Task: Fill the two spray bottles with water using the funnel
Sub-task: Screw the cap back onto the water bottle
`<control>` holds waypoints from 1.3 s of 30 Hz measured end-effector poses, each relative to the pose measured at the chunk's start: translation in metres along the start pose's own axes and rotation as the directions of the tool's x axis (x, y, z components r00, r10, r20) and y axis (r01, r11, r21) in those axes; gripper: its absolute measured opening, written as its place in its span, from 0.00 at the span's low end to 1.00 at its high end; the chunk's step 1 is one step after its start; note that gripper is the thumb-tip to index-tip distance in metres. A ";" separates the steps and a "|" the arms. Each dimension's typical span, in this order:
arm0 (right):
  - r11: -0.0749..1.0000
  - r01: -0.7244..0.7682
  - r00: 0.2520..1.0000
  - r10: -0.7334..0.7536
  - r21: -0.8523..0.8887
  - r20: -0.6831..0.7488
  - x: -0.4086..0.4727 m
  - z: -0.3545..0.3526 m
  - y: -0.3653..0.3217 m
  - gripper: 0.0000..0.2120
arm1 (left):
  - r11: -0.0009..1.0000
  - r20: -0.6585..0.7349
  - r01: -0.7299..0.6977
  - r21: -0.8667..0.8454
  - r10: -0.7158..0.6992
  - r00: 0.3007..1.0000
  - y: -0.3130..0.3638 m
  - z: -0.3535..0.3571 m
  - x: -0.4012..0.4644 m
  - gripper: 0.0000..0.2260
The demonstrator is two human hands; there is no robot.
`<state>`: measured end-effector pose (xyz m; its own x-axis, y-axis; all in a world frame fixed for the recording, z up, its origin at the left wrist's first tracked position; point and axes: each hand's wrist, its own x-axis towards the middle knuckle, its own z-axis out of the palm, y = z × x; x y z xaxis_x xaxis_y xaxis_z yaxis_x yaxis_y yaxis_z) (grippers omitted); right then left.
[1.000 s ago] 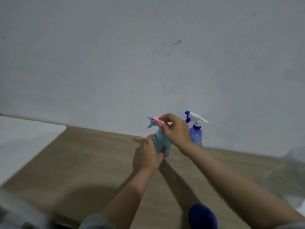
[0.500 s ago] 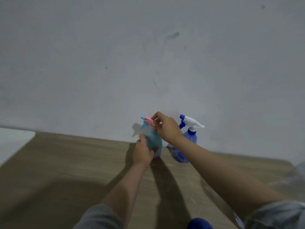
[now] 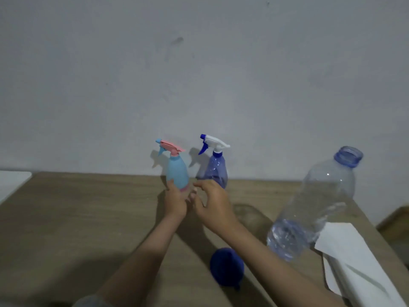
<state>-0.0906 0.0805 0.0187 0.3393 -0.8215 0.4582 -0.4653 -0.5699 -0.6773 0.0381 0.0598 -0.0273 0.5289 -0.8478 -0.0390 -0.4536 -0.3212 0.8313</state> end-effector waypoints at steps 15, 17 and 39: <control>0.845 -0.432 0.883 0.468 -0.316 0.043 -0.213 -0.169 0.118 0.18 | 0.888 0.131 -0.353 -0.296 0.404 0.905 0.102 0.094 -0.200 0.41; 0.813 -0.441 0.848 0.516 -0.381 0.120 -0.219 -0.174 0.126 0.25 | 0.884 0.128 -0.357 -0.303 0.408 0.904 0.117 0.101 -0.209 0.44; 0.787 0.125 0.848 0.230 0.604 -0.477 -0.111 -0.267 0.034 0.11 | 0.902 -0.091 -0.314 -0.296 0.300 0.950 0.132 0.146 -0.218 0.28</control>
<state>-0.3621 0.1474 0.0984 -0.2090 -0.8362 0.5070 0.1698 -0.5416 -0.8233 -0.2422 0.1408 0.0095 0.4313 -0.8630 0.2630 -0.3625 0.1012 0.9265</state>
